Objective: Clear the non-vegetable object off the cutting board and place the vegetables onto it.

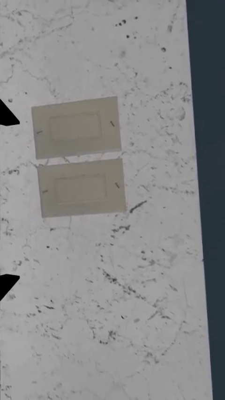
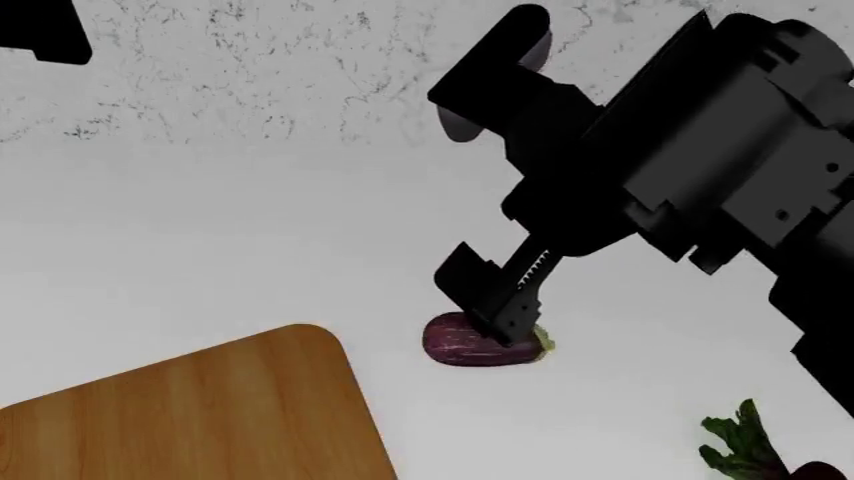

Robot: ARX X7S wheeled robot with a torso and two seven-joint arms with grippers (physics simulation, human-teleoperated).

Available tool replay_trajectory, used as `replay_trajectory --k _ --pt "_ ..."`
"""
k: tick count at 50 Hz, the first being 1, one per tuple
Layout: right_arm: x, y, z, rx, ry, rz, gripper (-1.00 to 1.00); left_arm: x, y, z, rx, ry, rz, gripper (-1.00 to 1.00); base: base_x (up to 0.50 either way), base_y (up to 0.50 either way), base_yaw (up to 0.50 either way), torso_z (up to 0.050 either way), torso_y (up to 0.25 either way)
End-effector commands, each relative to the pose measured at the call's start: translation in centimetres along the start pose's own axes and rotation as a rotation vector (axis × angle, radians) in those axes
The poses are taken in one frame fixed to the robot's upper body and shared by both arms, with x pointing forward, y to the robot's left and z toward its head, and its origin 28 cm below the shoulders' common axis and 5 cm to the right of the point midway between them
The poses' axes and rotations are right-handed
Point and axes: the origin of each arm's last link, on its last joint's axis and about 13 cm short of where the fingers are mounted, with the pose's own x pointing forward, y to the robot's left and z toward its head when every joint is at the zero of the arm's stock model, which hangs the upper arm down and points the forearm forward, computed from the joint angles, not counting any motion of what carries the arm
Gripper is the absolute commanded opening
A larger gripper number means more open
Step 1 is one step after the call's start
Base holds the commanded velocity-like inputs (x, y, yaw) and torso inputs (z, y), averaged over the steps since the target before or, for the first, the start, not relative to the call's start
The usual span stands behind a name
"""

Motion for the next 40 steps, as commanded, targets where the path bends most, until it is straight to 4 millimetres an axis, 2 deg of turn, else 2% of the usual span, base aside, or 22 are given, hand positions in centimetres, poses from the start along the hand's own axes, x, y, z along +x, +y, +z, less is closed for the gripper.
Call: replay_trajectory --k 1,11,16,40 --pt "2.0 0.4 0.2 0.002 -0.008 0.06 1.0 0.1 0.2 -0.3 0.002 0.006 0.007 1.0 0.0 0.0 0.0 0.0 0.0" --pt "2.3 1.1 -0.1 0.003 0.009 0.107 1.0 0.1 0.1 -0.4 -0.001 0.006 0.005 1.0 0.0 0.0 0.0 0.0 0.0" --pt "2.5 0.8 -0.3 0.016 0.013 0.095 1.0 0.1 0.1 -0.3 0.0 0.005 0.005 1.0 0.0 0.0 0.0 0.0 0.0" --pt "5.0 1.6 -1.9 0.038 0.058 0.149 1.0 0.2 0.2 -0.3 0.004 0.003 0.008 1.0 0.0 0.0 0.0 0.0 0.0"
